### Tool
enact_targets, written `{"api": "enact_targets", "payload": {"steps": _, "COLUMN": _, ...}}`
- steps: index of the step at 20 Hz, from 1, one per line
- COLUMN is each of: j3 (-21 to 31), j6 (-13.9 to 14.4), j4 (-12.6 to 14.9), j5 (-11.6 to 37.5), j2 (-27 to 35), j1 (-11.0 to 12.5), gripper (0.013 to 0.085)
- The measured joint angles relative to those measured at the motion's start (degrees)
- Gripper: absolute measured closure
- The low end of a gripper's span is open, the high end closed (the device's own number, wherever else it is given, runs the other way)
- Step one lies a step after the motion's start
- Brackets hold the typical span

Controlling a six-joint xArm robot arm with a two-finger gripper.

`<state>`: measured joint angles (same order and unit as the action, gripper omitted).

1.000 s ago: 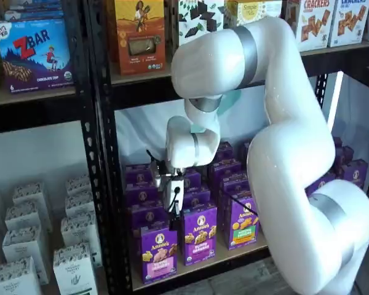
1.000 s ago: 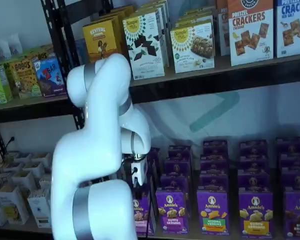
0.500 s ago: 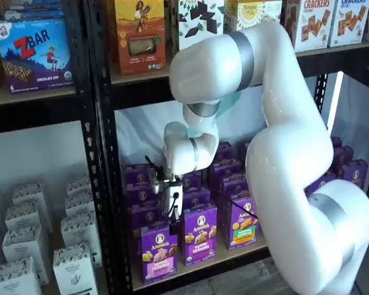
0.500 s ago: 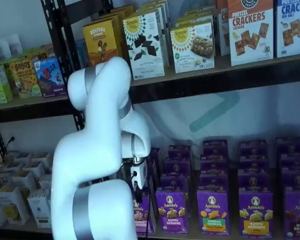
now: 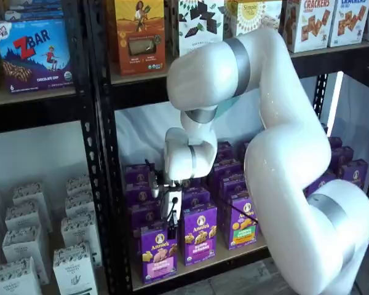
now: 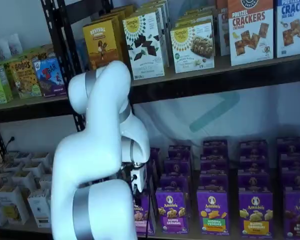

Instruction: Pick up the purple box with a pink patch in the middle, on the bottom shelf, the first box from the left

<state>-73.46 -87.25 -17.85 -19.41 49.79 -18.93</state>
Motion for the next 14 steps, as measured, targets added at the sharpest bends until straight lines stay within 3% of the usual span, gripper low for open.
{"api": "enact_targets", "payload": {"steps": 7, "j3": -1.7, "j6": -1.4, "j4": -2.1, "j5": 1.3, "j2": 2.1, "j1": -0.5, "gripper": 0.013}}
{"api": "enact_targets", "payload": {"steps": 14, "j3": -4.0, "j6": 1.1, "j4": 0.6, "j5": 1.4, "j2": 4.4, "j1": -0.6, "gripper": 0.013}}
